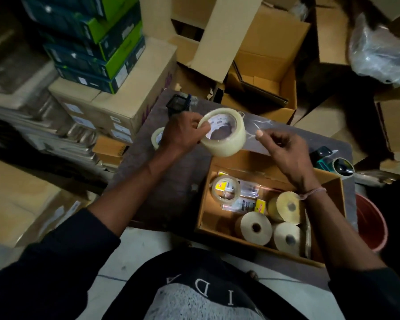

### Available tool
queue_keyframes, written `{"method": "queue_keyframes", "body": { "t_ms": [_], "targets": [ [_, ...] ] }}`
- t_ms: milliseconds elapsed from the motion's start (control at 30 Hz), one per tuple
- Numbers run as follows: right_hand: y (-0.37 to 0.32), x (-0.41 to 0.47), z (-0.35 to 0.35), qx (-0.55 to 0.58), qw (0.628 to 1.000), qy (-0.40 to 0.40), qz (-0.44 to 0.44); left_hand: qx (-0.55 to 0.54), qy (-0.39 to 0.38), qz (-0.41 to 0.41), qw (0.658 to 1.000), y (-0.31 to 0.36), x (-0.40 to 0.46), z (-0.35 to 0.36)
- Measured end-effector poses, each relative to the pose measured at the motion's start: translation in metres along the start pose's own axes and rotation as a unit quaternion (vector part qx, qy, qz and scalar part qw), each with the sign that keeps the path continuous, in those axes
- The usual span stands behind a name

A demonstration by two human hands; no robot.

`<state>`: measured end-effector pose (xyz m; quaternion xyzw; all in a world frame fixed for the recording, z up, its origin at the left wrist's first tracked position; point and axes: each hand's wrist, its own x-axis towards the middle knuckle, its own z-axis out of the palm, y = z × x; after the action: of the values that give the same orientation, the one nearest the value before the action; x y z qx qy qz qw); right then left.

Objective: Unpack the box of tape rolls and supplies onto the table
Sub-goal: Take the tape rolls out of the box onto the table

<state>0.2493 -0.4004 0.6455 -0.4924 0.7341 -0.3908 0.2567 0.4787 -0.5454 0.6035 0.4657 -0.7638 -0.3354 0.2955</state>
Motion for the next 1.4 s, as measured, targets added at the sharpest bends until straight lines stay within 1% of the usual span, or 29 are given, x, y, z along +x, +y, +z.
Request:
{"method": "queue_keyframes", "body": {
  "t_ms": [100,200,333,400,500,633,733,867,933,967,1033,1100,1167,1200,1267,1333,1400],
  "targets": [
    [0.013,0.006,0.014,-0.063,0.997,-0.040,0.014,0.043,0.053,-0.066,0.996,-0.030,0.011,-0.020],
    [0.030,0.005,0.029,-0.102,0.992,-0.068,0.022,0.053,0.063,-0.166,0.983,-0.068,0.016,-0.028],
    [0.048,0.006,0.043,-0.228,0.971,-0.063,-0.038,0.099,0.060,-0.280,0.953,-0.110,0.026,-0.026],
    [0.053,0.008,0.045,-0.252,0.965,-0.056,-0.053,0.114,0.057,-0.316,0.940,-0.119,0.031,-0.024],
    [0.056,0.010,0.043,-0.260,0.962,-0.067,-0.051,0.121,0.046,-0.340,0.931,-0.125,0.040,-0.019],
    [0.055,0.012,0.042,-0.268,0.959,-0.078,-0.046,0.133,0.023,-0.342,0.930,-0.128,0.049,-0.016],
    [0.053,0.010,0.044,-0.277,0.957,-0.070,-0.052,0.155,0.006,-0.339,0.928,-0.134,0.052,-0.018],
    [0.048,0.009,0.045,-0.281,0.956,-0.073,-0.037,0.160,-0.030,-0.334,0.928,-0.133,0.055,-0.023],
    [0.047,0.008,0.043,-0.261,0.962,-0.072,-0.036,0.182,-0.033,-0.300,0.936,-0.119,0.054,-0.018],
    [0.046,0.007,0.042,-0.242,0.967,-0.069,-0.035,0.201,-0.026,-0.263,0.943,-0.110,0.054,-0.012],
    [0.045,0.005,0.040,-0.180,0.981,-0.061,-0.026,0.201,-0.013,-0.140,0.969,-0.086,0.055,0.007],
    [0.048,0.002,0.035,-0.123,0.991,-0.040,-0.019,0.152,-0.020,-0.013,0.988,-0.055,0.055,0.029],
    [0.052,-0.001,0.028,-0.069,0.997,-0.009,-0.013,0.082,-0.046,0.063,0.994,-0.015,0.048,0.047],
    [0.055,-0.004,0.022,-0.045,0.999,0.009,-0.010,0.050,-0.067,0.091,0.992,0.004,0.042,0.055],
    [0.056,-0.011,0.008,-0.006,0.999,0.043,-0.006,0.020,-0.115,0.144,0.983,0.028,0.027,0.071],
    [0.055,-0.022,-0.011,0.046,0.997,0.068,-0.005,0.025,-0.151,0.211,0.965,0.039,0.009,0.088],
    [0.062,-0.033,-0.031,0.060,0.996,0.071,0.005,0.049,-0.183,0.257,0.948,0.040,-0.008,0.104]
  ]
}}
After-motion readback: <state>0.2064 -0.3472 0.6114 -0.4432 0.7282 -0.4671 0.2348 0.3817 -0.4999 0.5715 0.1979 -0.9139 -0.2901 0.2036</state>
